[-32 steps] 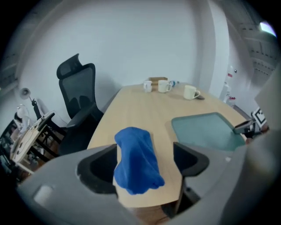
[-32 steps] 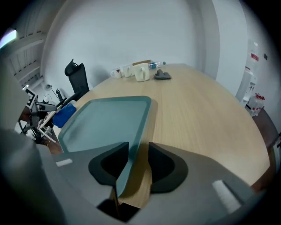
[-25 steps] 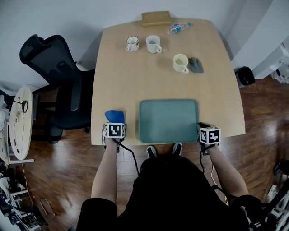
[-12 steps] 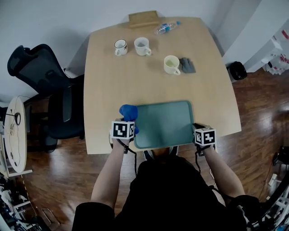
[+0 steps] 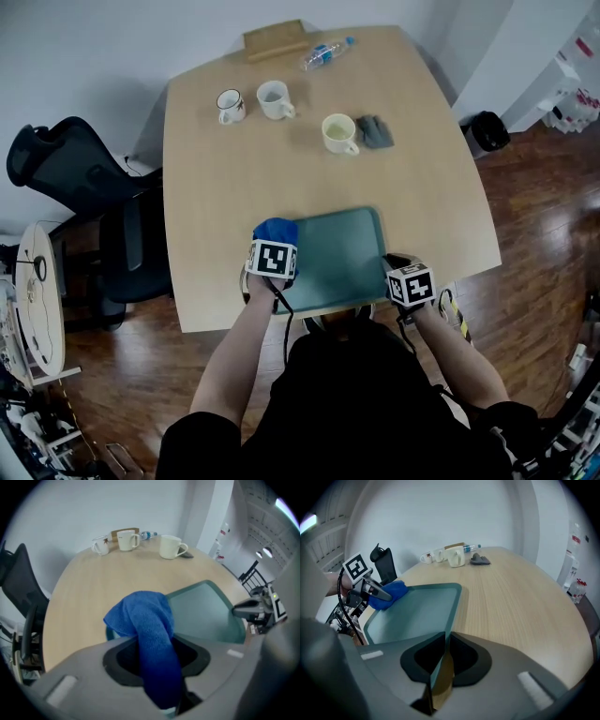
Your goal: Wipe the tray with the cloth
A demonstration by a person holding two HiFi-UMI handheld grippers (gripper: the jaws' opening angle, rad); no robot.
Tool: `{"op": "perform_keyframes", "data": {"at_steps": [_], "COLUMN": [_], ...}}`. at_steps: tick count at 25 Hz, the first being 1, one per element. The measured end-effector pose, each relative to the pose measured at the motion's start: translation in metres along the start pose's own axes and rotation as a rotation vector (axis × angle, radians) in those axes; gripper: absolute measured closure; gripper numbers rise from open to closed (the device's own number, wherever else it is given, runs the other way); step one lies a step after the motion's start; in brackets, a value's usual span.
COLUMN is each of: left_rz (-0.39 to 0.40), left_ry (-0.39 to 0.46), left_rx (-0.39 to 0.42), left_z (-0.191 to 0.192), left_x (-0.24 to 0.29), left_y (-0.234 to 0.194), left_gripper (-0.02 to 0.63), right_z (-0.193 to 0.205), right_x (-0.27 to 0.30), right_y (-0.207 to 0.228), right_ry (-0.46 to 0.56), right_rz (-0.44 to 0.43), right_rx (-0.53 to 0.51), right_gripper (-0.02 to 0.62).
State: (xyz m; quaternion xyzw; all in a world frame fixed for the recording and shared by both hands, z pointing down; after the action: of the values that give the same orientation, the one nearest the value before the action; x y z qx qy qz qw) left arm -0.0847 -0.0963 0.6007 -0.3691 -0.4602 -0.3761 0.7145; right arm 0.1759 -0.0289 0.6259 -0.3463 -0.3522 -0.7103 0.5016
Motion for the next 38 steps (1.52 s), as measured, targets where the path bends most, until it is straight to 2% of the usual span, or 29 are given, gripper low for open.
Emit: {"op": "perform_keyframes", "data": {"at_steps": [3,7,12,15,17,19,24,29,34,36,38], "left_rz": [0.078,0.118,0.256,0.289,0.296,0.258,0.013,-0.088,-0.106,-0.101,-0.079], "left_ry": [-0.011,-0.045,-0.075,-0.068,-0.053,-0.035,-0.009,-0.027,0.021,0.005,-0.013], "left_rx": [0.03,0.111,0.101,0.128,0.113,0.112,0.14,0.112,0.088,0.145,0.236], "left_z": [-0.018,-0.052,-0.087,-0.092,-0.085,-0.071,-0.013,0.037,0.052,0.047,0.037], "left_x": [0.012,0.04,0.062,0.064,0.063,0.055,0.022,-0.004,-0.01,-0.005,0.003], "left_y": [0.038,0.084,0.164,0.188,0.182,0.158,0.051,-0.02,-0.039,-0.029,-0.009], "left_gripper": [0.448,0.446,0.446,0.446,0.446,0.448,0.446,0.445,0.442,0.442,0.442], "right_z": [-0.001,-0.004,-0.006,-0.009,-0.005,0.0,0.004,0.0,-0.003,-0.004,-0.005], "right_x": [0.004,0.008,0.008,0.003,0.002,0.004,0.003,0.006,0.01,0.01,0.01], "right_y": [-0.015,-0.026,-0.026,-0.025,-0.022,-0.019,-0.012,-0.013,-0.018,-0.019,-0.02], "right_ry": [0.001,-0.004,0.002,0.013,0.013,0.01,0.004,-0.004,-0.002,0.003,0.007], "right_rz": [-0.023,-0.041,-0.053,-0.055,-0.059,-0.064,-0.07,-0.033,-0.018,-0.018,-0.014], "right_rx": [-0.014,-0.013,0.0,0.014,0.018,0.019,0.027,0.018,0.046,0.07,0.077], "right_gripper": [0.556,0.555,0.555,0.555,0.557,0.557,0.557,0.557,0.56,0.562,0.563]}}
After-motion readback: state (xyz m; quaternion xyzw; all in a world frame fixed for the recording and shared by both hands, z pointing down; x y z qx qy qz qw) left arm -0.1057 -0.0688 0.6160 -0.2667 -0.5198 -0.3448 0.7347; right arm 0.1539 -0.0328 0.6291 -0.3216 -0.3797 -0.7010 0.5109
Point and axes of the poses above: the fingertips, and each gripper's own axes: x forward along the fingers, y to its right, z out of its underside, the point moved 2 cm from there along -x, backward along the fingers, and after that the axes turned 5 degrees about z, right-handed, at the moved point
